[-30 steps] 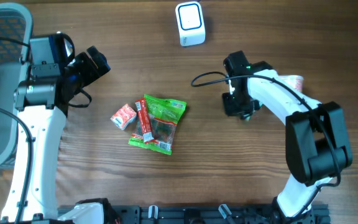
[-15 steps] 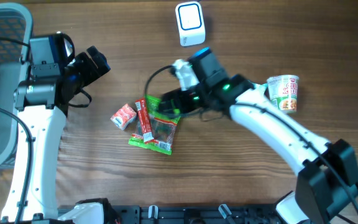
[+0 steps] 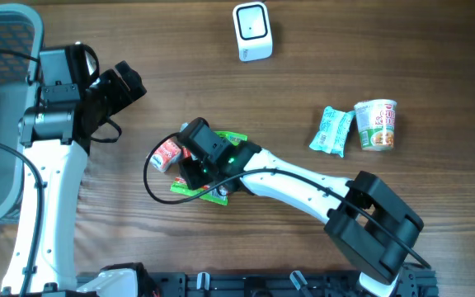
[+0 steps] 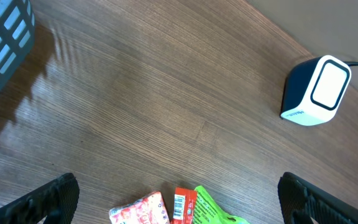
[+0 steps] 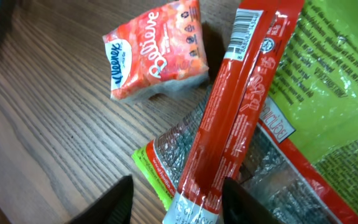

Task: Scan the item barcode
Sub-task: 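Reach the right gripper to the pile and grasp the red stick packet, then carry the red stick packet up to the scanner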

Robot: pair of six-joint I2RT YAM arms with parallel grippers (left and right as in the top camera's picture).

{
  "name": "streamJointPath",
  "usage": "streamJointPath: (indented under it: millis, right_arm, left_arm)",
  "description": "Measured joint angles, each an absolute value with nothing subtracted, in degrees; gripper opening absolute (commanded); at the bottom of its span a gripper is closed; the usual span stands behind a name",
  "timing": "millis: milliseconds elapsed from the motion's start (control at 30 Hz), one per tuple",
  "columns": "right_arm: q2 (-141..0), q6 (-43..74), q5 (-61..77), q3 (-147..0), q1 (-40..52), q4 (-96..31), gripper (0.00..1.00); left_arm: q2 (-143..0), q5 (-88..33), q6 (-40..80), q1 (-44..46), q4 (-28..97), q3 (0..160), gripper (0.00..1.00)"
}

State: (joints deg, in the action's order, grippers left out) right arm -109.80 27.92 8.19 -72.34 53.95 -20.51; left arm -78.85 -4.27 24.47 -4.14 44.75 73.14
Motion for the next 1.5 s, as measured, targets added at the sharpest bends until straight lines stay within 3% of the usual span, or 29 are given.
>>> streamJointPath:
  millis: [300, 333, 367, 400, 433, 667, 800, 900, 1000, 1133, 1367, 1500]
  right_arm:
    - [-111.77, 31.48, 7.4, -72.34, 53.98, -22.87, 0.41]
    - [-112.6, 32.16, 7.4, -72.34, 53.95, -22.85, 0.38]
    - [-113.08, 33.08, 7.4, -72.36, 53.95, -22.81, 0.15]
    - [-113.14, 33.3, 7.42, -72.36, 53.95, -22.83, 0.06]
    - [-113.23, 33.28, 7.42, -72.36, 53.95, -22.83, 0.04]
    - [-106.63, 31.11, 9.08, -72.1, 50.39, -26.13, 0.04]
    - [-88.49, 20.75, 10.15, -72.14, 46.06, -38.63, 0.04]
    - [-77.34, 12.45, 15.29, -72.14, 37.74, -51.62, 0.04]
    - [-73.19, 0.49, 25.93, -72.14, 30.79, -63.18, 0.04]
    - [-73.03, -13.21, 33.32, -72.05, 28.56, -77.69, 0.04]
    - [-64.05, -26.89, 39.75, -72.03, 28.56, -80.01, 0.04]
    - [-62.98, -28.58, 40.29, -72.03, 28.56, -79.09, 0.05]
  left_arm:
    - [-78.85, -4.29, 24.47, -4.14, 44.77, 73.14, 1.0]
    - [-78.85, -4.29, 24.47, -4.14, 44.77, 73.14, 1.0]
    - [-78.85, -4.29, 24.47, -4.14, 44.77, 73.14, 1.0]
    - [-78.85, -4.29, 24.47, -4.14, 44.77, 73.14, 1.0]
    - [-78.85, -4.27, 24.47, -4.14, 44.77, 73.14, 1.0]
    - [-78.85, -4.27, 24.47, -4.14, 44.77, 73.14, 1.0]
    - [-78.85, -4.29, 24.47, -4.14, 44.84, 73.14, 1.0]
    - [-78.85, -4.27, 24.47, -4.14, 44.75, 73.14, 1.0]
    - [-78.85, -4.27, 24.47, -4.14, 44.71, 73.14, 1.0]
    - [-78.85, -4.29, 24.47, -4.14, 44.73, 73.14, 1.0]
    - [-78.85, -4.29, 24.47, -4.14, 44.77, 73.14, 1.0]
    - [-78.85, -4.29, 24.47, -4.14, 44.77, 73.14, 1.0]
